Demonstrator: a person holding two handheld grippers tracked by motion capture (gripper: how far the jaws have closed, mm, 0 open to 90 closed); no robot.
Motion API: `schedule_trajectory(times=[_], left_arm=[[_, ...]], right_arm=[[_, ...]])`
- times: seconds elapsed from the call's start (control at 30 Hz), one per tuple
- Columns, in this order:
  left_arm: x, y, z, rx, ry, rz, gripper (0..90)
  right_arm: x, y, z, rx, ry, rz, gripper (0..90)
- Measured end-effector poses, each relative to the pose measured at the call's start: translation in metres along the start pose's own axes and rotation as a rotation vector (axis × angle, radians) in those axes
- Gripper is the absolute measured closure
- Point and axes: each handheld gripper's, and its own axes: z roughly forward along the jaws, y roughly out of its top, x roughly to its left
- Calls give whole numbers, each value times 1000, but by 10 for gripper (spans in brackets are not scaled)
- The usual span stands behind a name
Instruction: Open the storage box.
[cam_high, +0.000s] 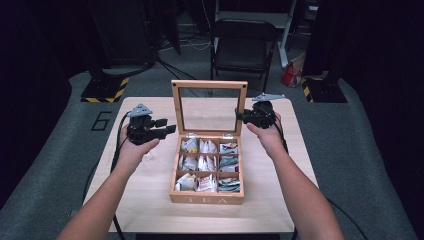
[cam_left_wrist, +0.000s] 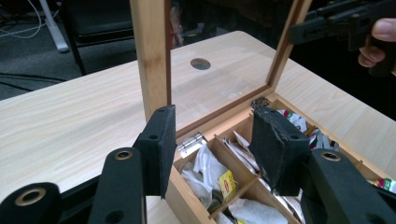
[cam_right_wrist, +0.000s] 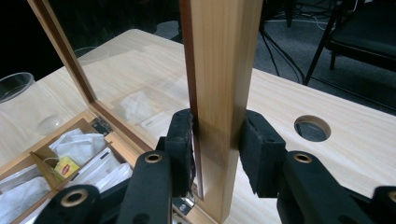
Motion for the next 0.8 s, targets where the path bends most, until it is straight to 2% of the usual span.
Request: schedule_trajectory(times=[0.17, 0.27, 0.43, 0.63, 0.8], left_arm=[[0, -4, -4, 9, 0, 2, 480], [-1, -6, -6, 13, -1, 4, 476], [-2, -11, -10, 14, -7, 7, 473], [-1, -18, -12, 24, -5, 5, 470], [0, -22, -13, 33, -1, 6, 465]], right_arm=[[-3, 0, 5, -11, -8, 14, 659], [-4, 2, 8, 3, -20, 27, 658], [-5, 5, 12, 18, -36, 17, 652], [-6, 7, 16, 30, -54, 27, 645], [-6, 7, 16, 31, -50, 24, 645]])
